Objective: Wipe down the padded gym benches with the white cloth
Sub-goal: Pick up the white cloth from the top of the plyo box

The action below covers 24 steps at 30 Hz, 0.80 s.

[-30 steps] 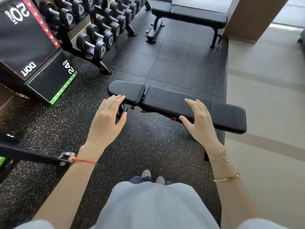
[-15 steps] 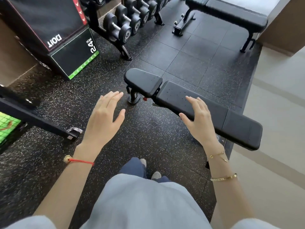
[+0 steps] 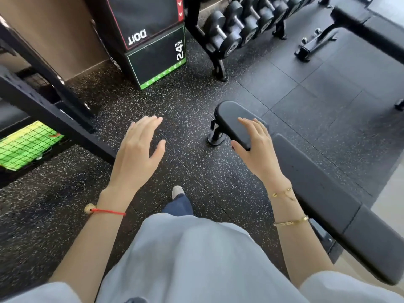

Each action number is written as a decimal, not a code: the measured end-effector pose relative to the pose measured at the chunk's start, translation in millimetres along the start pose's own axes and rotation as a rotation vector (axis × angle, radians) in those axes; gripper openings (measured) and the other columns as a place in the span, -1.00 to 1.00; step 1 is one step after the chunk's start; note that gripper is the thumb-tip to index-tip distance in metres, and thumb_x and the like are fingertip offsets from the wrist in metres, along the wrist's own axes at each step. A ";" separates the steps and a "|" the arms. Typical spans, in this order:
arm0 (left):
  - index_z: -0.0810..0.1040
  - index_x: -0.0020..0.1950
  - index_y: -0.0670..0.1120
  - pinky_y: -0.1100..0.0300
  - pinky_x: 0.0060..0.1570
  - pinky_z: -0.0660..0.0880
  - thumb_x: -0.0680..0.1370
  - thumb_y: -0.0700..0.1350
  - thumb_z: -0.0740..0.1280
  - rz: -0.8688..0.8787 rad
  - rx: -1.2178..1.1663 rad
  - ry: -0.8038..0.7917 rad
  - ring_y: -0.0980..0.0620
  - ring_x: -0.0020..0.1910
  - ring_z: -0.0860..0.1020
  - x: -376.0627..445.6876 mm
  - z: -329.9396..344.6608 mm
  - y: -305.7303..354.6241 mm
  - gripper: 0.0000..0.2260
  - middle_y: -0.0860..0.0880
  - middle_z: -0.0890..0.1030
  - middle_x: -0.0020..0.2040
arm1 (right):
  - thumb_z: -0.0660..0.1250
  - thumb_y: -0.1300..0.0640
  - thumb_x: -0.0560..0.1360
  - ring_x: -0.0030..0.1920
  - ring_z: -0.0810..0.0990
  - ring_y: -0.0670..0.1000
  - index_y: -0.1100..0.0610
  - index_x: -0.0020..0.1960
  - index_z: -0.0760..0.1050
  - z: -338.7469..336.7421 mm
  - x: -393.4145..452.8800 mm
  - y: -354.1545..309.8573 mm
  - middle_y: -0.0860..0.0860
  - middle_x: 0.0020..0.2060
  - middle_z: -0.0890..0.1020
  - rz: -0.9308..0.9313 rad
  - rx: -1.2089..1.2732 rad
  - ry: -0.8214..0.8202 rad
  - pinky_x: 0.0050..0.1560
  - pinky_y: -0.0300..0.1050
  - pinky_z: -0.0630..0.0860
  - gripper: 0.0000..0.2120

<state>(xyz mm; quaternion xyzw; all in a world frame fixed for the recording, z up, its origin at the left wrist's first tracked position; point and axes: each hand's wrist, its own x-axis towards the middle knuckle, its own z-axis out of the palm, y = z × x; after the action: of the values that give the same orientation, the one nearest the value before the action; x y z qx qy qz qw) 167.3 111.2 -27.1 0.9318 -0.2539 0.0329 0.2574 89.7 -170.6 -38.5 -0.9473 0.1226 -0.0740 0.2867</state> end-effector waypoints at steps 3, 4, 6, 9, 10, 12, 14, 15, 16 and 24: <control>0.31 0.50 -0.08 0.06 0.57 0.04 0.63 -0.07 0.23 -0.011 0.032 0.030 0.02 0.52 0.24 35.1 -17.6 -34.4 -0.57 -0.05 0.38 0.48 | 0.38 0.08 0.56 0.52 0.23 0.10 0.12 0.49 0.33 21.1 59.7 -26.8 0.04 0.43 0.42 -0.053 0.014 -0.006 0.53 0.11 0.16 -0.46; 0.31 0.50 -0.08 0.05 0.57 0.05 0.63 -0.07 0.23 -0.017 0.046 0.035 0.02 0.52 0.24 48.3 -24.3 -47.0 -0.56 -0.05 0.38 0.48 | 0.38 0.07 0.56 0.53 0.22 0.09 0.11 0.49 0.33 28.7 80.0 -36.2 0.03 0.44 0.42 -0.065 0.019 -0.013 0.53 0.10 0.15 -0.46; 0.31 0.51 -0.09 0.02 0.57 0.07 0.63 -0.07 0.23 -0.032 0.068 0.047 0.02 0.52 0.25 75.6 -37.4 -71.3 -0.56 -0.05 0.38 0.48 | 0.37 0.05 0.57 0.54 0.19 0.07 0.09 0.50 0.32 42.8 120.6 -54.8 0.01 0.45 0.41 -0.095 0.038 -0.026 0.55 0.07 0.12 -0.46; 0.30 0.51 -0.07 0.00 0.56 0.10 0.63 -0.05 0.22 -0.068 0.088 0.067 0.04 0.53 0.24 111.5 -51.4 -101.6 -0.56 -0.04 0.37 0.49 | 0.37 0.05 0.56 0.55 0.18 0.07 0.09 0.50 0.31 59.4 172.7 -75.7 0.01 0.45 0.41 -0.144 0.044 -0.046 0.54 0.08 0.13 -0.45; 0.30 0.51 -0.07 0.01 0.56 0.09 0.64 -0.05 0.21 -0.083 0.089 0.076 0.04 0.53 0.24 122.6 -54.3 -110.9 -0.56 -0.03 0.37 0.49 | 0.37 0.05 0.56 0.55 0.19 0.08 0.09 0.50 0.31 64.7 188.7 -81.5 0.02 0.45 0.41 -0.157 0.043 -0.056 0.54 0.09 0.14 -0.45; 0.30 0.51 -0.06 0.05 0.57 0.06 0.64 -0.05 0.21 -0.113 0.086 0.090 0.04 0.53 0.24 145.2 -57.7 -128.8 -0.57 -0.03 0.38 0.48 | 0.37 0.06 0.56 0.55 0.19 0.08 0.11 0.50 0.32 74.7 221.1 -90.4 0.02 0.44 0.41 -0.175 0.044 -0.076 0.54 0.10 0.15 -0.45; 0.30 0.51 -0.06 0.06 0.57 0.04 0.64 -0.05 0.21 -0.141 0.078 0.104 0.04 0.53 0.24 169.3 -57.6 -145.5 -0.57 -0.03 0.38 0.48 | 0.38 0.07 0.56 0.54 0.20 0.09 0.12 0.49 0.33 85.7 254.0 -96.3 0.03 0.44 0.42 -0.187 0.053 -0.092 0.53 0.12 0.17 -0.46; 0.30 0.51 -0.06 0.06 0.57 0.05 0.64 -0.05 0.21 -0.153 0.074 0.107 0.04 0.53 0.24 182.3 -56.4 -153.5 -0.57 -0.03 0.38 0.48 | 0.38 0.07 0.56 0.54 0.21 0.09 0.12 0.49 0.33 91.6 270.9 -98.4 0.03 0.44 0.42 -0.192 0.056 -0.099 0.52 0.14 0.18 -0.46; 0.30 0.51 -0.06 0.05 0.57 0.05 0.64 -0.05 0.21 -0.163 0.073 0.109 0.05 0.53 0.24 196.1 -54.2 -161.5 -0.57 -0.03 0.38 0.48 | 0.38 0.07 0.56 0.54 0.21 0.10 0.12 0.49 0.33 97.7 288.7 -100.1 0.03 0.43 0.42 -0.198 0.061 -0.105 0.51 0.15 0.19 -0.46; 0.30 0.51 -0.07 0.06 0.58 0.03 0.64 -0.05 0.21 -0.244 0.100 0.162 0.04 0.53 0.24 343.7 -49.2 -226.7 -0.57 -0.03 0.38 0.48 | 0.37 0.06 0.57 0.53 0.23 0.09 0.12 0.49 0.34 126.7 466.7 -116.9 0.03 0.43 0.43 -0.292 0.076 -0.139 0.51 0.13 0.20 -0.47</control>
<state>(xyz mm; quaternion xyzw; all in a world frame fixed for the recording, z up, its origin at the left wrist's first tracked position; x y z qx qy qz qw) 580.4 146.2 -23.5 0.9616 -0.1152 0.0891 0.2325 586.1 -138.1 -44.8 -0.9463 -0.0396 -0.0540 0.3163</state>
